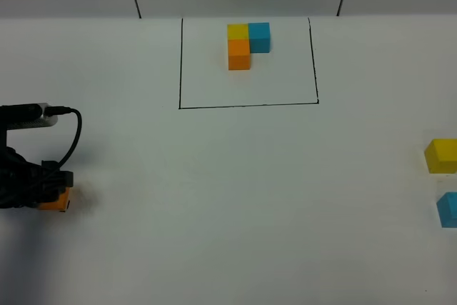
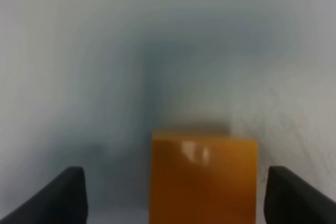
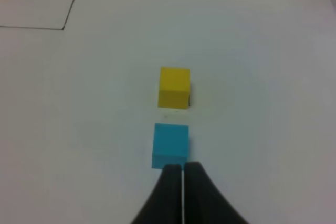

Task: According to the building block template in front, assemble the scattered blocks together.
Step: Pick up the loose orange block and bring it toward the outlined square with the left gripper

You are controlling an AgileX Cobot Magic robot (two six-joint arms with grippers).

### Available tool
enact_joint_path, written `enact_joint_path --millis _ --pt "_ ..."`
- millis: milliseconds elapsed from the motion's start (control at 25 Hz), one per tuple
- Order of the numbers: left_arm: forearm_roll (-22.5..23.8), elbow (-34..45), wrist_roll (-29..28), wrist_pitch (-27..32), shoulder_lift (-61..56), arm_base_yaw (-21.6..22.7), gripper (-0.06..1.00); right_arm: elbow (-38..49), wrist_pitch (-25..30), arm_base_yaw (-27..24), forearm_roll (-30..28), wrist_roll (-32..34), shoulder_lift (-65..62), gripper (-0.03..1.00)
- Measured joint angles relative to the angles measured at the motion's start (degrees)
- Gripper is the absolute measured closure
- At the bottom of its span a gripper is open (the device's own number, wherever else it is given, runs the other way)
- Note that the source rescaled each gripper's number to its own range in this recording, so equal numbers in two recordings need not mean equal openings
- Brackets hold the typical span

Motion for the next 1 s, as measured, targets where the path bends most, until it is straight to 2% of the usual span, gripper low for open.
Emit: enact_joint_path --millis 280,360,520,600,1000 --pt "-0.1 0.0 1.1 -2.7 2.8 0.0 -0.03 0.0 0.0 0.0 0.0 0.0 0.0 0.96" --pt "-0.1 0.0 1.3 -3.1 3.3 0.0 0.0 0.0 0.0 0.0 0.0 0.0 0.0 0.96" --pt "-0.2 0.0 1.3 -3.5 5.0 0.0 0.17 0.0 0.0 0.0 0.0 0.0 0.0 0.96" --pt "-0.2 0.0 1.9 -3.8 5.7 0.0 0.3 0.0 0.0 0.0 0.0 0.0 0.0 0.96" --pt "-0.4 0.0 3.0 -5.0 5.8 0.0 0.3 0.0 0.0 0.0 0.0 0.0 0.0 0.96"
